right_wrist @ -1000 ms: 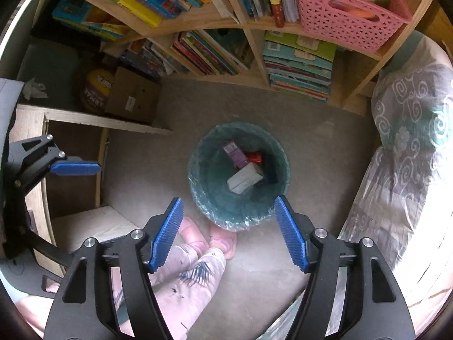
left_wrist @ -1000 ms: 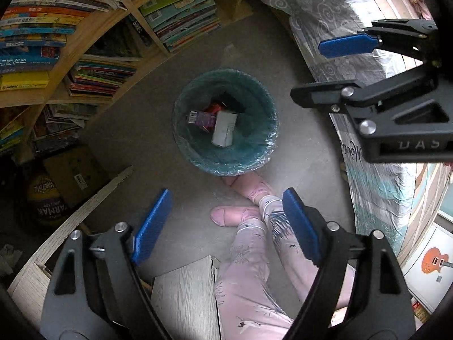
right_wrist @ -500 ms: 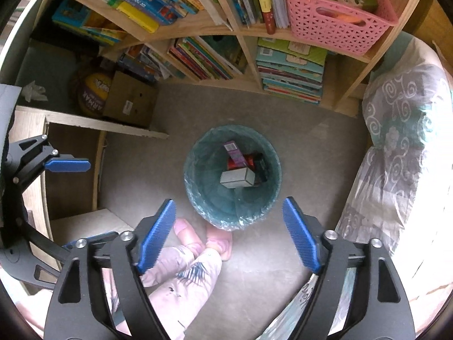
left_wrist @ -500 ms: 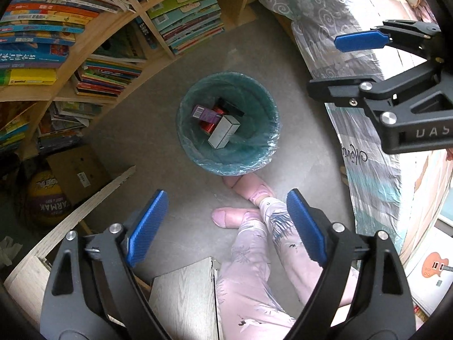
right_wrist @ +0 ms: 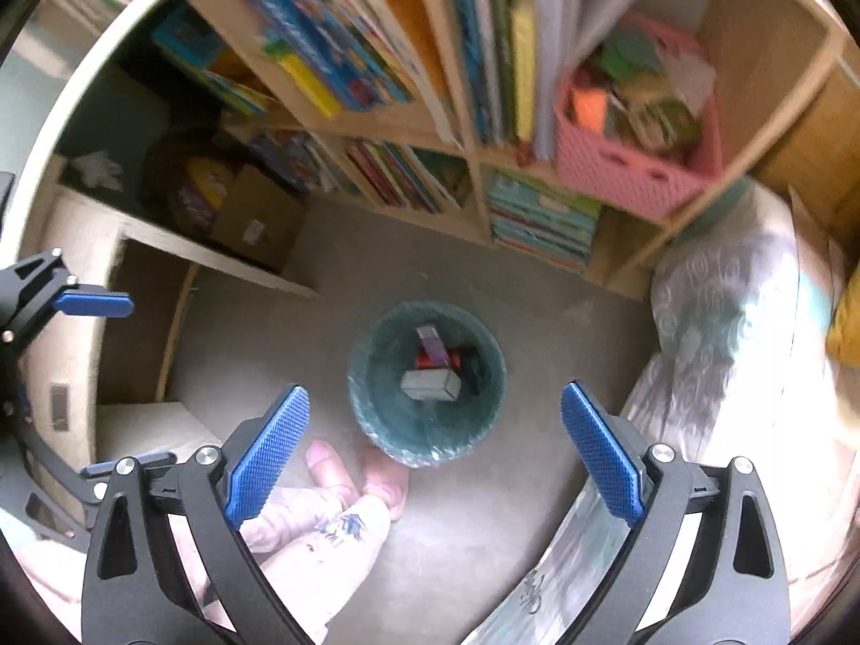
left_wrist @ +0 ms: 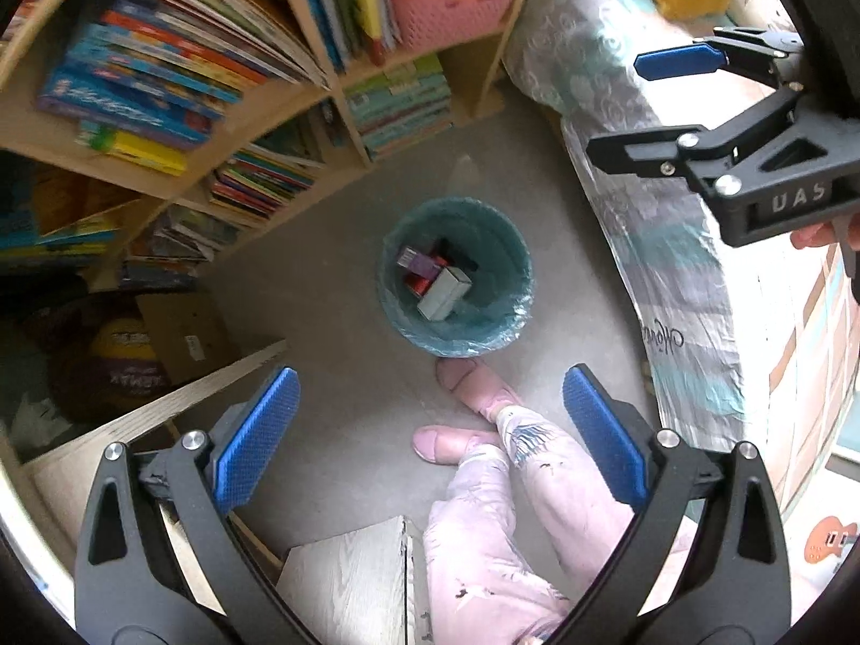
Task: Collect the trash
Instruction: 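Return both tools to the table toward the remaining items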
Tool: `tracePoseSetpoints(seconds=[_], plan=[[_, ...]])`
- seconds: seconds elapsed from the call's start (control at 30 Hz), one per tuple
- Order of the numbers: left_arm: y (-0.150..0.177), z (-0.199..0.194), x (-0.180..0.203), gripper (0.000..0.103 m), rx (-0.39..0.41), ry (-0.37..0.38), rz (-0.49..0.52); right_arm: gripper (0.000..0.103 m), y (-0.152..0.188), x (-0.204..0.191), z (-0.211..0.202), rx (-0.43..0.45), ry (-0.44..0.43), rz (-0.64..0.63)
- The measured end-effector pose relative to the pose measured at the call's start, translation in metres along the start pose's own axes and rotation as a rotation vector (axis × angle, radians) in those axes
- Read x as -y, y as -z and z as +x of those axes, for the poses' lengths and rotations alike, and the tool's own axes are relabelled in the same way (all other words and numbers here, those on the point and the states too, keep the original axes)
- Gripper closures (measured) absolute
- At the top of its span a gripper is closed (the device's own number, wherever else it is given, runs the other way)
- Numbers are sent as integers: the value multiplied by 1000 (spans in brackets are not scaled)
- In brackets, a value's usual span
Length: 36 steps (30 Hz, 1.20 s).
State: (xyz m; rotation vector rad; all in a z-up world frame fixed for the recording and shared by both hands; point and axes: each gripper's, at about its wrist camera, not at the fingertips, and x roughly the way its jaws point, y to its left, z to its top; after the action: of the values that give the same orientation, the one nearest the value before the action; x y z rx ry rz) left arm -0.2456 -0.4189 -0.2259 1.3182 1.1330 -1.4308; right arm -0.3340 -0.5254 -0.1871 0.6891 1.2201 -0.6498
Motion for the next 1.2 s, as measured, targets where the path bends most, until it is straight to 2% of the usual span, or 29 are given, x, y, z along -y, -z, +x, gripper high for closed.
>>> tracePoseSetpoints(seconds=[0.17, 0.33, 0.57, 0.8, 0.93, 1.2], plan=[[22, -47, -16, 7, 72, 9, -59, 9, -22, -30, -34, 10, -48, -62], [53, -90, -39, 7, 137, -38, -140, 9, -43, -80, -65, 18, -85, -224], [123, -140, -84, 7, 198, -111, -322, 9, -67, -166, -93, 56, -146, -458], [194, -165, -124, 7, 217, -196, -522, 9, -90, -249, -97, 67, -211, -640], [236, -175, -150, 7, 232, -209, -663, 9, -97, -303, -98, 67, -251, -765], [318, -182, -182, 7, 242, -264, -897, 9, -99, -398, -92, 15, -284, -998]])
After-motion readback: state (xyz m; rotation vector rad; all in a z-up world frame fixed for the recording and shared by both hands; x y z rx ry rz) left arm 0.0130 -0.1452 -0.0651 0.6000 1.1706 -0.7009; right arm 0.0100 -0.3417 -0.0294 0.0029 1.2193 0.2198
